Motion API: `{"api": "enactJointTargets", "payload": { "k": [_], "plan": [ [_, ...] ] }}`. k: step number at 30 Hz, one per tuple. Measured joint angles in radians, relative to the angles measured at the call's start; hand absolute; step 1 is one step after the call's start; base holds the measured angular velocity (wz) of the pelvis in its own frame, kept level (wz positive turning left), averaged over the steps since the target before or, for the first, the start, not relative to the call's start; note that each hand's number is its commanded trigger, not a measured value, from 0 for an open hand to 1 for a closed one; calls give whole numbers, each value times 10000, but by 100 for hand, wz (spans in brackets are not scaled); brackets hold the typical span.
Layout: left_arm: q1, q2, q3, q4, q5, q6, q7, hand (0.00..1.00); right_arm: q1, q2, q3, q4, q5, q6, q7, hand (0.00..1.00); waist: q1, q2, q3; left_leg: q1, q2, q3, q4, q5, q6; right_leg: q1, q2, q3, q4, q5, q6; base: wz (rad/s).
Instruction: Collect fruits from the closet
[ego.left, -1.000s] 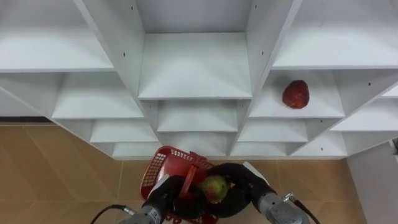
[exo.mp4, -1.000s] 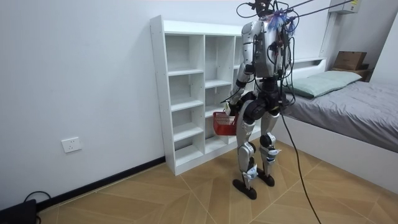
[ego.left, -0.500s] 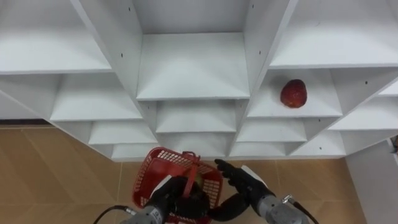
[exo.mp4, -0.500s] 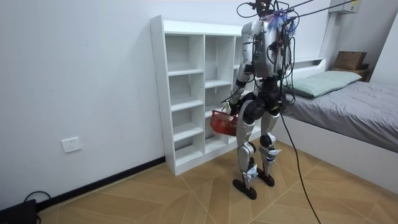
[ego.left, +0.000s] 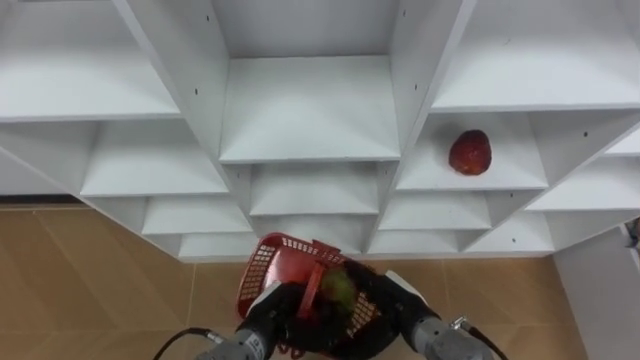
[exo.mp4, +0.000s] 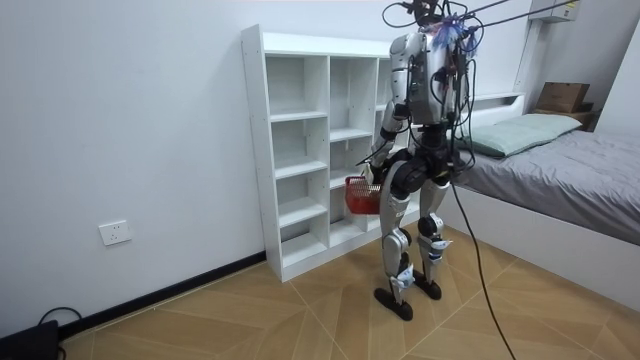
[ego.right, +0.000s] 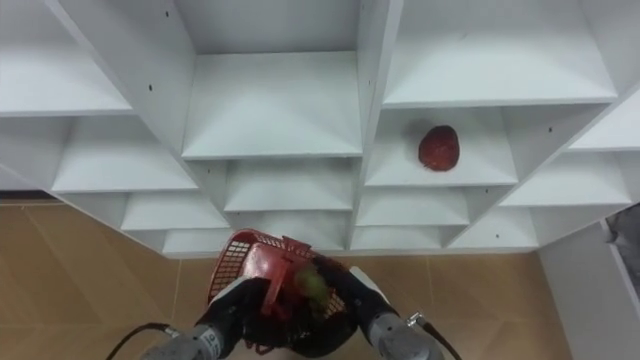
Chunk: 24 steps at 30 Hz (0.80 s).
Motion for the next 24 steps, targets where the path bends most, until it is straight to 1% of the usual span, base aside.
{"api": "enactJointTargets", "payload": {
  "k": [4, 7, 8, 9, 11, 13, 14, 15, 16, 17, 19, 21, 24],
  "plan": [
    [-47, 52, 60, 270, 0, -1, 31, 100, -1, -2, -10, 2, -5, 1, -8, 0, 2, 3, -2, 114, 1, -4, -10, 0, 0, 107, 3, 7, -10, -1, -1, 0],
    [-26, 59, 138, 443, 9, 3, 260, 100, 0, -6, -49, -32, -1, 1, -118, 0, -7, 3, -7, 237, -8, -8, -31, 0, 0, 201, -2, 19, -1, -3, 1, 0],
    [6, 112, 138, 442, 8, 3, 345, 100, -1, -13, -57, -72, 8, 1, -189, 0, -6, 2, -7, 297, -7, -11, -34, 0, 0, 264, -3, 14, -6, -8, 2, 0],
    [47, 145, 138, 441, 5, 3, 424, 100, 0, -15, -58, -107, 28, 1, -242, 0, -7, -5, -26, 359, -13, -12, -46, 0, 0, 326, -7, 16, -3, -20, 3, 0],
    [39, 197, 154, 439, 5, 3, 507, 100, 9, -51, -55, -380, 97, 1, -393, 0, -21, -6, -26, 430, -8, 3, -39, 0, 0, 412, -4, 7, -21, -21, 3, 0],
    [38, 237, 167, 426, -10, 3, 622, 100, 27, -90, -38, -677, 133, -2, -507, 0, -33, -19, -49, 545, -6, -6, -61, 0, -1, 521, 0, 3, -46, -22, 3, 0],
    [44, 243, 209, 400, -13, 3, 660, 100, 110, -131, -46, -944, 254, -16, -569, 0, -52, -18, -77, 610, -4, -14, -73, 0, -2, 623, 7, -18, -167, -21, 3, 0],
    [44, 247, 283, 386, -14, 4, 683, 100, 226, -131, -98, -1141, 316, -17, -645, 0, -60, -56, -132, 690, -4, -3, -109, 1, -4, 671, 5, -7, -179, -21, 3, 0],
    [46, 248, 338, 385, -15, 4, 695, 100, 249, -129, -100, -1183, 309, -20, -685, 0, -73, -70, -140, 761, -4, 0, -139, 2, -6, 730, 5, 4, -184, -21, 3, 0],
    [41, 270, 349, 371, -15, 3, 768, 100, 269, -126, -100, -1194, 310, -20, -812, 0, -138, -86, -166, 873, -8, 11, -167, 1, -6, 834, 7, 5, -199, -22, 4, -4],
    [113, 300, 430, 136, -18, 3, 900, 100, 458, -198, -144, -1669, 315, -8, -994, 0, -229, -99, -182, 940, -8, 34, -200, 0, -6, 910, 7, 14, -259, -24, 9, 0],
    [398, 305, 536, -434, -15, -1, 1104, 100, 910, -367, -236, -2736, 299, -31, -1209, 0, -335, -106, -185, 1056, -1, 39, -257, 0, -6, 1051, 28, 8, -360, 0, 20, 0],
    [632, 271, 536, -711, -10, -2, 1152, 100, 1323, -417, -460, -3282, 487, -40, -1394, 0, -361, -108, -202, 1476, -30, 93, -506, 3, -12, 1371, 46, 117, -427, -25, 49, -4]
  ]
}}
